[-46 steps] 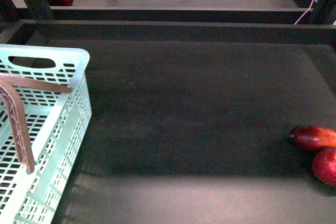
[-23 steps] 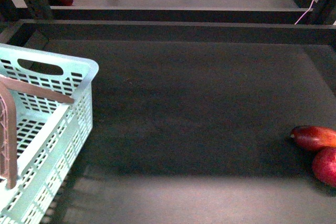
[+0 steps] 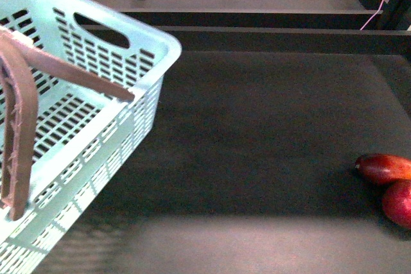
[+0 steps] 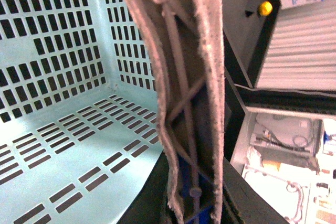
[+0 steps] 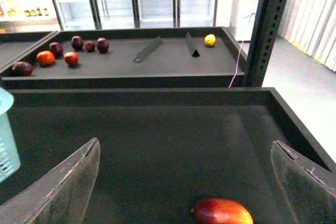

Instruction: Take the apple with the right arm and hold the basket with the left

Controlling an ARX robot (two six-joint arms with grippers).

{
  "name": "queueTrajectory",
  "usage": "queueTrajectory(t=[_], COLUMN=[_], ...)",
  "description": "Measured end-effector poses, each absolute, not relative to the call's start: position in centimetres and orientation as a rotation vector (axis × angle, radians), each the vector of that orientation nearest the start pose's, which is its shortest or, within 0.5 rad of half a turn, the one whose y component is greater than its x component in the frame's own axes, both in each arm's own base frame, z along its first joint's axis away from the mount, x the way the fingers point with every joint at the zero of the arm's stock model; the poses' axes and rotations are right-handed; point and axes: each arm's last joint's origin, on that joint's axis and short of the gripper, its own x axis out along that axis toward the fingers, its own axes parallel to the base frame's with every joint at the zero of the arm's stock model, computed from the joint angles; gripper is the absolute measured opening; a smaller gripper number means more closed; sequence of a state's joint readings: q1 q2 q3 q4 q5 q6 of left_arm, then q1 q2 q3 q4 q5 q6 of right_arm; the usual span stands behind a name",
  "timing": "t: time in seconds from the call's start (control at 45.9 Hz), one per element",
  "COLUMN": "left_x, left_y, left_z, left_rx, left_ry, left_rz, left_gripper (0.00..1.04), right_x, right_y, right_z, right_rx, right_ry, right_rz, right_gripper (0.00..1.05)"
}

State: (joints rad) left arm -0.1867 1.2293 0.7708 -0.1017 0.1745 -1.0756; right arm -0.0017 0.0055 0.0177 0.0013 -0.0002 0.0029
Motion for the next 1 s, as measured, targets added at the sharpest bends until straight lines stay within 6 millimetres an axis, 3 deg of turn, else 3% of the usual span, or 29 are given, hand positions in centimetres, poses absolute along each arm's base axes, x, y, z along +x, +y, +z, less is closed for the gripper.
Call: queueTrajectory(t=[0.131, 0.435, 0.653, 0.914, 1.001], left_x=[24.7, 21.8, 20.6, 20.5, 20.5], left_y=[-9.7, -16.7, -18.4, -18.5, -18.5], left_z=[26.2, 27.8, 28.2, 28.2, 28.2], left_rx=[-0.962, -0.862, -0.817, -0.796, -0.795], left_ry=[0.718, 0.779, 0.779, 0.769, 0.768], left_rz=[-0.171, -0.401, -0.488, -0.503, -0.502], left_gripper=[0.09, 0.09, 0.09, 0.09, 0.09], right_x=[9.7, 9.7, 9.7, 9.7, 9.8], right_y=[0.0, 0.0, 0.0, 0.0, -0.2], right_z=[16.9, 16.9, 16.9, 16.9, 16.8], right_rx=[0.003, 0.003, 0.003, 0.003, 0.030], right_ry=[-0.014, -0.014, -0.014, -0.014, 0.203], right_rz=[-0.002, -0.002, -0.002, -0.002, -0.088], right_gripper=[0.96, 0.96, 0.96, 0.96, 0.96])
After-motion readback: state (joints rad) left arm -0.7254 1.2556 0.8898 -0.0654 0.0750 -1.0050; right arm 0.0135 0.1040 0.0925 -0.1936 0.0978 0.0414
